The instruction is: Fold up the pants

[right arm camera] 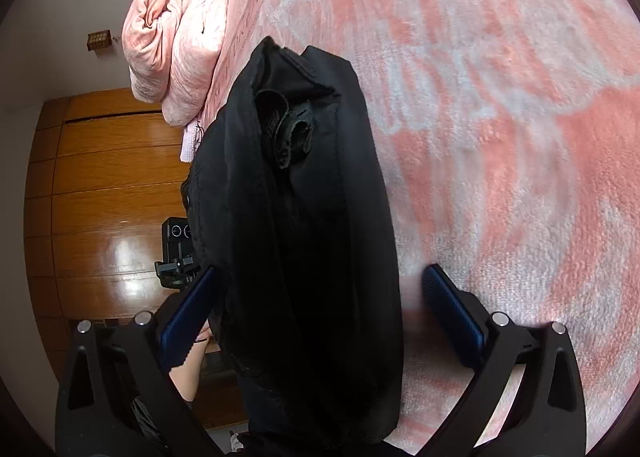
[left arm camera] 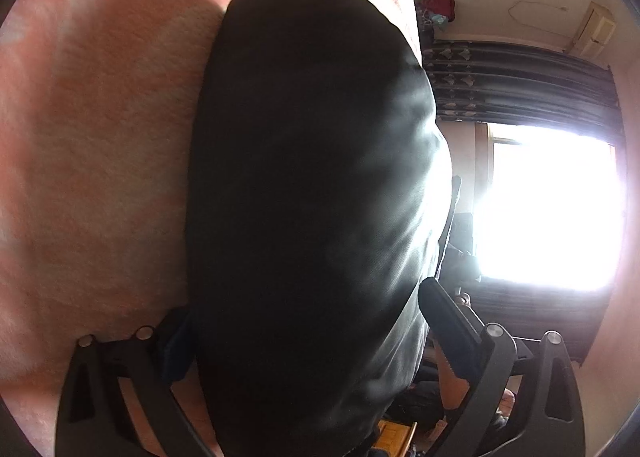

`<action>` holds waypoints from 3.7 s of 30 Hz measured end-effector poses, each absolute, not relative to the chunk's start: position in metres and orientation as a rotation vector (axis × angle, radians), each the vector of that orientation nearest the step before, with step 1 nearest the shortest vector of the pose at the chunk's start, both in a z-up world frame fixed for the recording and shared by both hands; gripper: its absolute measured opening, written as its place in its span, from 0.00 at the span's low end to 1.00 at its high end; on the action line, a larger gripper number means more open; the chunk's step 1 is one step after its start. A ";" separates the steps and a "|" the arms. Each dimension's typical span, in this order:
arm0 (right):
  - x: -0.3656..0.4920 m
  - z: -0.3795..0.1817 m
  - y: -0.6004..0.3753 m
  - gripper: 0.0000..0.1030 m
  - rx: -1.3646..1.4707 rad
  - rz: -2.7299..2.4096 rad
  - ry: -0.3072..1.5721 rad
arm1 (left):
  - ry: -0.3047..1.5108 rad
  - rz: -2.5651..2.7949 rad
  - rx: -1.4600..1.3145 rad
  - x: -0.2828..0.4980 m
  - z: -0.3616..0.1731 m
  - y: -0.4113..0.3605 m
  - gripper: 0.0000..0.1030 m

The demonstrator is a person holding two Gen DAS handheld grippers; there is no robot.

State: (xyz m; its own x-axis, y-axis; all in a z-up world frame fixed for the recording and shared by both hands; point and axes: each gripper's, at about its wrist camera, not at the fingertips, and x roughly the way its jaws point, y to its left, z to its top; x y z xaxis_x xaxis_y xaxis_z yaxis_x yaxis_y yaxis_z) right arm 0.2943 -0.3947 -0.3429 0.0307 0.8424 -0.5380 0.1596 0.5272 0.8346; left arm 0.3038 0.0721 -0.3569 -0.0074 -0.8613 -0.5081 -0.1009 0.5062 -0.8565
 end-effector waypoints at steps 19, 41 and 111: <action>0.284 -0.295 -0.358 0.40 0.795 0.739 1.340 | 1.384 -0.644 -0.753 0.303 -0.327 0.051 0.34; 0.436 -0.244 -0.254 0.39 0.649 0.850 1.309 | 1.255 -0.546 -0.705 0.396 -0.253 0.141 0.32; 0.223 -0.119 -0.240 0.96 0.365 0.378 0.900 | 0.909 0.093 -0.187 0.191 -0.145 0.144 0.96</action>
